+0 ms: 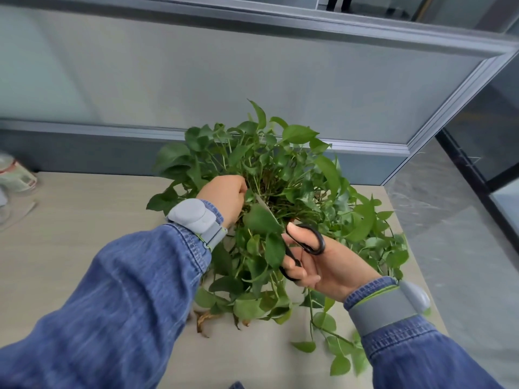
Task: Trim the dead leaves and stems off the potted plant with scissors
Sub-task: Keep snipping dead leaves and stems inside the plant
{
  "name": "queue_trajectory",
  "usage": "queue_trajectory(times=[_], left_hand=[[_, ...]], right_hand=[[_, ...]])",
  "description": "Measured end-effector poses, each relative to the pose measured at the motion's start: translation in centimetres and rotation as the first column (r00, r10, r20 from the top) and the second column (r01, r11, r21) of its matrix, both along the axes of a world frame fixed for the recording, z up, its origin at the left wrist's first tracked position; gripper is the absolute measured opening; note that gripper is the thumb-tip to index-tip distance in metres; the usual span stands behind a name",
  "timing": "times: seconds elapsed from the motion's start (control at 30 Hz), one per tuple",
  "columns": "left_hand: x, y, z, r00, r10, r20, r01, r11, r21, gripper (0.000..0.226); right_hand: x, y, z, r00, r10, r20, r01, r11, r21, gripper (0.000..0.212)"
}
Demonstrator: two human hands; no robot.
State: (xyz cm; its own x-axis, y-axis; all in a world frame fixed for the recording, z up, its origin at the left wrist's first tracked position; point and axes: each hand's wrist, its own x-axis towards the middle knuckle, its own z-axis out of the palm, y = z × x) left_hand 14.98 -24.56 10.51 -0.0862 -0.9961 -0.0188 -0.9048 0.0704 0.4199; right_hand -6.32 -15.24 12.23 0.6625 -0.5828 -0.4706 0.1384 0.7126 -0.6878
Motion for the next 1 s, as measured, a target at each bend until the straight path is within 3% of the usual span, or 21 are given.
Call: queue_trajectory(times=[0.17, 0.27, 0.37, 0.47, 0.57, 0.67, 0.83, 1.0], left_hand=[[0.2, 0.0, -0.3, 0.997, 0.034, -0.067, -0.032, 0.999, 0.032, 0.011], [0.4, 0.2, -0.3, 0.996, 0.045, -0.070, -0.044, 0.999, 0.020, 0.011], [0.4, 0.4, -0.1, 0.993, 0.052, -0.104, -0.049, 0.998, 0.033, 0.013], [-0.1, 0.9, -0.1, 0.991, 0.065, -0.113, -0.064, 0.998, 0.012, 0.012], [-0.5, 1.4, -0.2, 0.994, 0.055, -0.096, -0.059, 0.997, -0.042, 0.014], [-0.7, 1.8, -0.4, 0.996, 0.034, -0.086, -0.038, 0.998, -0.052, 0.014], [-0.1, 1.7, -0.6, 0.988, 0.094, -0.126, -0.095, 0.995, 0.003, 0.015], [-0.1, 1.6, -0.8, 0.979, 0.128, -0.157, -0.128, 0.992, 0.011, 0.014]], right_hand=[[0.0, 0.0, 0.0, 0.984, 0.085, -0.154, -0.080, 0.996, 0.035, 0.032], [-0.2, -0.1, 0.2, 0.985, 0.076, -0.157, -0.080, 0.997, -0.018, 0.036], [0.2, -0.7, 0.4, 0.991, -0.120, -0.055, 0.119, 0.993, -0.024, 0.031], [0.6, -1.8, 0.5, 0.942, -0.325, 0.077, 0.319, 0.944, 0.084, 0.032], [1.2, -2.9, 0.5, 0.916, -0.387, 0.107, 0.369, 0.916, 0.155, 0.034], [1.4, -3.3, 0.2, 0.956, -0.291, 0.044, 0.280, 0.945, 0.170, 0.036], [0.2, -2.8, -0.8, 0.996, -0.021, 0.082, 0.000, 0.969, 0.249, 0.033], [-0.1, -2.3, -1.4, 0.995, 0.050, 0.087, -0.075, 0.950, 0.303, 0.034]])
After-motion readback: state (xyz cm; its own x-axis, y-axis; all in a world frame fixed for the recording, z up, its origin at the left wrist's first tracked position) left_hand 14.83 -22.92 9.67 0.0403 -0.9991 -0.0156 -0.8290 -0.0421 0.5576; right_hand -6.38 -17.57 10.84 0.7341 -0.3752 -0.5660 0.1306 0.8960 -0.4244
